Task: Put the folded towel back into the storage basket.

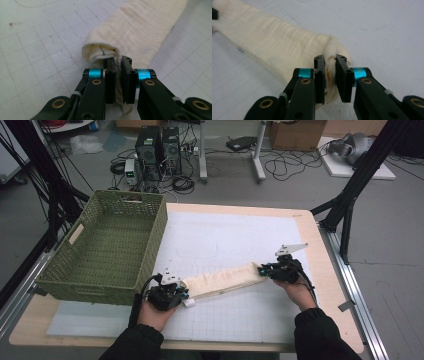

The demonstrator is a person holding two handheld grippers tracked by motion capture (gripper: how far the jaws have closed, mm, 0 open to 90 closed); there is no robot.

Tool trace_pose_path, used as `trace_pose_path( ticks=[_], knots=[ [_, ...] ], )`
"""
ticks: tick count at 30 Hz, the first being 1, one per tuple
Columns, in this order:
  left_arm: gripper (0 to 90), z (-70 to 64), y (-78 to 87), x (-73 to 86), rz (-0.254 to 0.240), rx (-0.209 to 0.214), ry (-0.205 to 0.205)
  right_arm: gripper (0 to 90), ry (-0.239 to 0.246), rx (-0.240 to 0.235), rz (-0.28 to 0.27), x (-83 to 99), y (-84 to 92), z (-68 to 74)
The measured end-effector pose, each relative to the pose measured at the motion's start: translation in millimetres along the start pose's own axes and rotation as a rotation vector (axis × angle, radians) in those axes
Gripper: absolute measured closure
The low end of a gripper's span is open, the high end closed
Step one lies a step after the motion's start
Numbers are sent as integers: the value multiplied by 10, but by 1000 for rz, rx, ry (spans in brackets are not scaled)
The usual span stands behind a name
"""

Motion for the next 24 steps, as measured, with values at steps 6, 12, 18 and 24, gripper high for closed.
trace_pose_path(
  ticks=[6, 12, 18, 24],
  knots=[
    [616, 22, 134, -153, -72, -35, -24, 575, -48, 73, -51, -32, 74, -99],
    [564, 13, 207, -325, -123, -40, -50, 691, -6, 55, -93, -98, 148, 50],
    [553, -14, 118, -451, -111, 10, -102, 678, 7, 26, -6, 48, -24, 77],
    [530, -94, -114, -570, -85, 52, -187, 542, 17, 62, -25, 95, 29, 65]
  ],
)
Point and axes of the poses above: each handheld gripper's, and its own axes: y roughly backward along the jaws, x roughly out of its underside, z roughly to its left, the point moved 8 cm from there along -y, roughly forward along the jaws, and after that the axes turned 2 degrees about y, right-handed, at the moved point
